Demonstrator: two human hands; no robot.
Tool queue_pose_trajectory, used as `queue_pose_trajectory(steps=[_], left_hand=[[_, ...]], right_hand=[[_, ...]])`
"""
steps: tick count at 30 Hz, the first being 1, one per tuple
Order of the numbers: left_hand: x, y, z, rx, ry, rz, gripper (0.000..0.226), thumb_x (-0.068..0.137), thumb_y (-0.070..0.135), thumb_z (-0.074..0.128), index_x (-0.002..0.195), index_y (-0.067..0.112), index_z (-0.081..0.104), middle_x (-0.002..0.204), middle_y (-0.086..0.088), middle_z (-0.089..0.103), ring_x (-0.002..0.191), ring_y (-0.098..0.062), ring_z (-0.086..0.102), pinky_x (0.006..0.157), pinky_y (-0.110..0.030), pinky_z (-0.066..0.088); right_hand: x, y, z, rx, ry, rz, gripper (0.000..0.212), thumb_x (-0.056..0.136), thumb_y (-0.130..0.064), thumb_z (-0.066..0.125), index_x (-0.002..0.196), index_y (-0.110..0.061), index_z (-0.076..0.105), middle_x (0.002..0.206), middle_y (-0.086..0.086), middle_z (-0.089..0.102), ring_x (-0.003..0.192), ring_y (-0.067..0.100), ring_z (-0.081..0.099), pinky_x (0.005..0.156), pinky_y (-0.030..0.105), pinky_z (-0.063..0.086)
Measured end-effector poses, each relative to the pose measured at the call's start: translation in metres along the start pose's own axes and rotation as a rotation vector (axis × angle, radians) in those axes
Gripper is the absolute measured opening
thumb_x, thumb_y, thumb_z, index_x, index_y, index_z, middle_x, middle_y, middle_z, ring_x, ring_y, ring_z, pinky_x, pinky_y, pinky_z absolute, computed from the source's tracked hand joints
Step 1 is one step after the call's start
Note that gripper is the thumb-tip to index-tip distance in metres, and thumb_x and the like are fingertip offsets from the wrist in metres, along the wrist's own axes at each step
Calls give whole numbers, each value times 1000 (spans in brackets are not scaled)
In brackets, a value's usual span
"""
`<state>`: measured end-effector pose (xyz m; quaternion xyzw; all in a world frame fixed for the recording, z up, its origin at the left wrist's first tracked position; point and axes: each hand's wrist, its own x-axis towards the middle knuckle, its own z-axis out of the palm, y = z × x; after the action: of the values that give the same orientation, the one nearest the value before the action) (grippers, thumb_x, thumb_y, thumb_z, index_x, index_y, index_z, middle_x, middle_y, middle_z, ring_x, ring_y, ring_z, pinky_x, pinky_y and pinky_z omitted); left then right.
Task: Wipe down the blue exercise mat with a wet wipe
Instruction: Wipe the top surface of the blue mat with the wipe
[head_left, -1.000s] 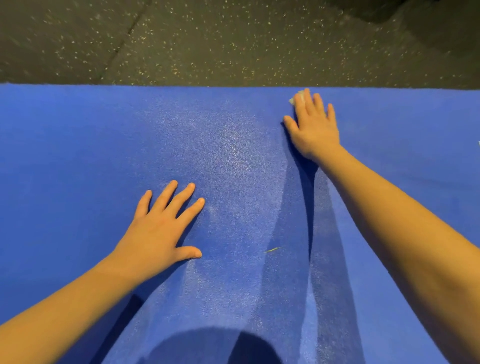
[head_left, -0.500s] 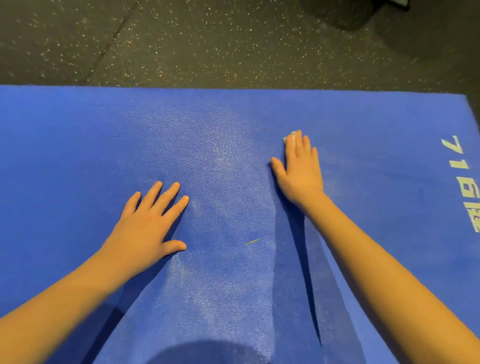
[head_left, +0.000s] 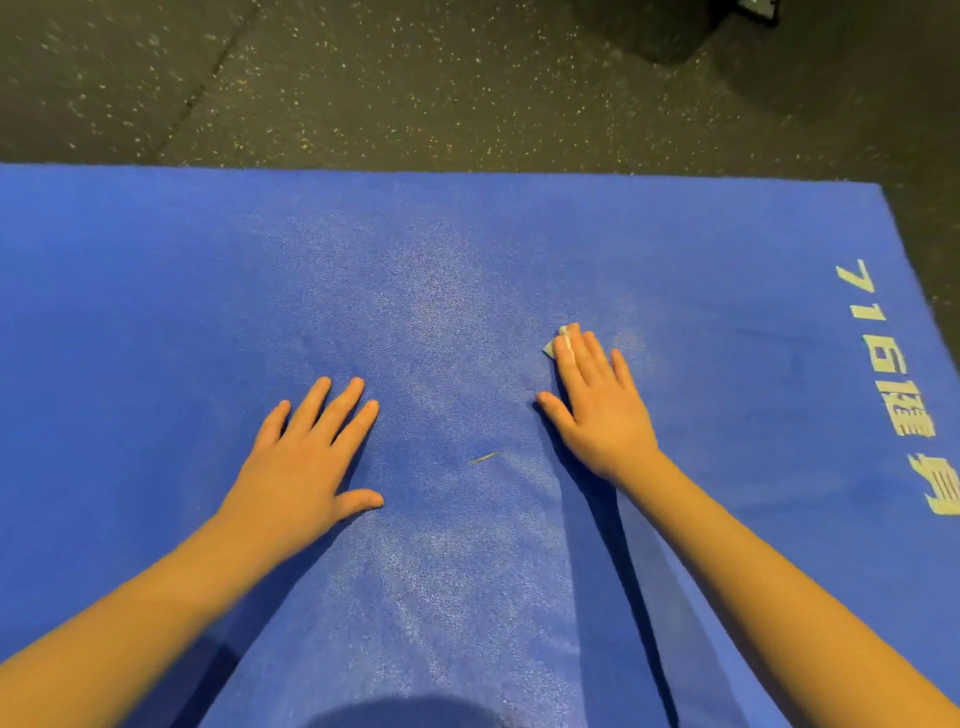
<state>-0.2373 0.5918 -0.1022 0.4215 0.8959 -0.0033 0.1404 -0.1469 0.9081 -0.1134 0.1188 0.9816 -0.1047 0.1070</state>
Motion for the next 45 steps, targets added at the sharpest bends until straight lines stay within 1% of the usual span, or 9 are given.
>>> queue_pose_trajectory(steps=[5, 11, 16, 22, 24, 27, 32, 39, 45], left_hand=[[-12, 11, -1, 10, 26, -28, 75, 77, 62, 56, 125, 5, 63, 134, -14, 57, 122, -38, 50, 85, -58, 51], [-31, 20, 8, 26, -53, -11, 86, 80, 68, 30, 131, 4, 57, 140, -15, 51, 130, -32, 34, 88, -57, 49], [-37, 26, 0, 41, -137, -56, 81, 80, 64, 32, 125, 5, 63, 135, -14, 56, 121, -38, 55, 83, -57, 52], [-66, 52, 3, 7, -239, 27, 82, 93, 65, 12, 124, 12, 65, 134, -8, 58, 119, -31, 58, 86, -49, 51], [-70, 58, -3, -48, -240, -16, 89, 90, 69, 5, 133, 12, 57, 144, -8, 48, 131, -29, 46, 96, -52, 44], [-75, 61, -12, -112, -323, -64, 109, 63, 79, -12, 154, 22, 8, 158, 5, -12, 148, -18, -4, 118, -44, 3], [-96, 72, -10, -132, -337, -106, 133, 37, 83, -40, 153, 26, -7, 144, 13, -31, 134, -4, -27, 118, -38, -6], [-109, 86, -13, -204, -334, -148, 112, 55, 76, -16, 153, 24, -4, 146, 15, -26, 146, -11, -16, 119, -38, -5], [-127, 93, -4, -160, -298, -175, 107, 59, 72, -19, 153, 24, -4, 153, 13, -21, 147, -12, -13, 119, -39, -4]], right_hand=[[-6, -2, 3, 73, 93, 336, 64, 99, -46, 30, 151, -10, 20, 161, 9, 8, 148, 26, 3, 119, 44, 4], [-53, -21, 8, 18, -77, -82, 80, 88, -62, 9, 154, -18, 10, 161, 0, 0, 149, 20, -1, 117, 36, -5], [-51, -10, 10, 89, 43, 349, 67, 96, -51, 24, 152, -14, 18, 162, 6, 7, 148, 24, 4, 119, 44, 4], [-100, -39, 16, 59, -109, -20, 85, 82, -65, 2, 154, -19, 9, 162, -2, -3, 148, 17, -6, 117, 36, -8], [-104, -19, 15, 28, -47, 88, 83, 83, -62, 2, 153, -21, 14, 162, -1, 4, 149, 19, -2, 118, 39, -4], [-108, -12, 17, 48, -24, 291, 75, 91, -59, 11, 153, -17, 12, 162, 2, 4, 149, 22, -1, 119, 42, -1], [-150, -45, 19, 132, -197, 6, 89, 81, -72, 1, 154, -22, 0, 160, -5, -11, 147, 14, -11, 116, 31, -10], [-165, -16, 16, 120, -65, 272, 59, 101, -48, 26, 152, -18, 17, 162, 0, 4, 149, 20, -2, 119, 41, 1], [-223, -49, 9, 162, -258, -66, 91, 80, -77, -4, 154, -24, 3, 160, -11, -6, 144, 4, -13, 116, 30, -9]])
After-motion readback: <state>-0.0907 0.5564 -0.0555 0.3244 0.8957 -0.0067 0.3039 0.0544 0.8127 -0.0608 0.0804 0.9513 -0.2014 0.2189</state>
